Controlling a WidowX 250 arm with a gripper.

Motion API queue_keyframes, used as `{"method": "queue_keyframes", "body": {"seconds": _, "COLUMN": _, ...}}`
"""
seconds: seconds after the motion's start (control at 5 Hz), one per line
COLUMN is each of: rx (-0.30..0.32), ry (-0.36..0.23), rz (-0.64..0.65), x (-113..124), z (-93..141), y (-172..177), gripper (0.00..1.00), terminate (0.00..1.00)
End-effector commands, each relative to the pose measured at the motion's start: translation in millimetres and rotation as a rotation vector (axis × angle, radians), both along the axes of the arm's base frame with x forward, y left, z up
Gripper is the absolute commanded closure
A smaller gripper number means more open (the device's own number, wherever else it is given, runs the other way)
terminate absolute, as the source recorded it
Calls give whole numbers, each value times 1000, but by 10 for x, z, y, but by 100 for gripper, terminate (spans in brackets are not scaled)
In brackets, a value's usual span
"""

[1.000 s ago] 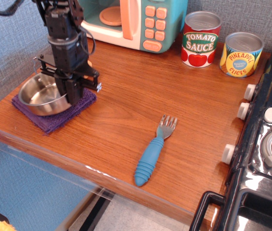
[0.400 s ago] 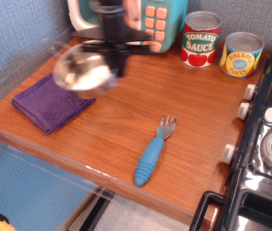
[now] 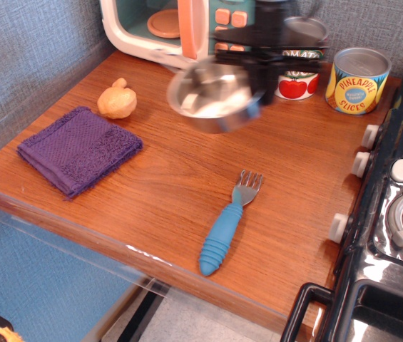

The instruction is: Move the pan to the middle of the table

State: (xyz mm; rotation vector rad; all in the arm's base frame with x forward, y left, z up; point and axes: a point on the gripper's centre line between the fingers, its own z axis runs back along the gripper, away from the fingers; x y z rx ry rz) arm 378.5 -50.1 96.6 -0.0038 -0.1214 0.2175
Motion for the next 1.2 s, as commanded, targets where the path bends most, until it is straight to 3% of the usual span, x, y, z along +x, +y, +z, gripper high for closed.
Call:
{"method": "queue_keyframes", "body": {"seconds": 0.0, "rx": 3, "ry": 16, "rz": 84, "x": 431, "z": -69, "y": -11, "gripper": 100, "terminate": 0}}
{"method": "queue_keyframes", "body": {"seconds": 0.4, "rx": 0, "ry": 134, "rz": 191, "x": 479, "z": -504, "y": 286, "gripper": 100, "terminate": 0}}
{"method": "queue_keyframes", "body": {"seconds": 0.6, "rx": 5, "ry": 149, "rz": 185, "x": 397, "z": -561, "y": 348, "gripper": 100, "terminate": 0}}
{"method": "queue_keyframes", "body": {"seconds": 0.8, "rx": 1, "ry": 131, "rz": 145, "x": 354, "z": -479, "y": 318, "gripper": 0, "terminate": 0}}
{"method": "queue_keyframes", "body": {"seconds": 1.0, "rx": -27, "ry": 40, "rz": 101, "x": 316, "z": -189, "y": 294, "gripper": 0, "terminate": 0}}
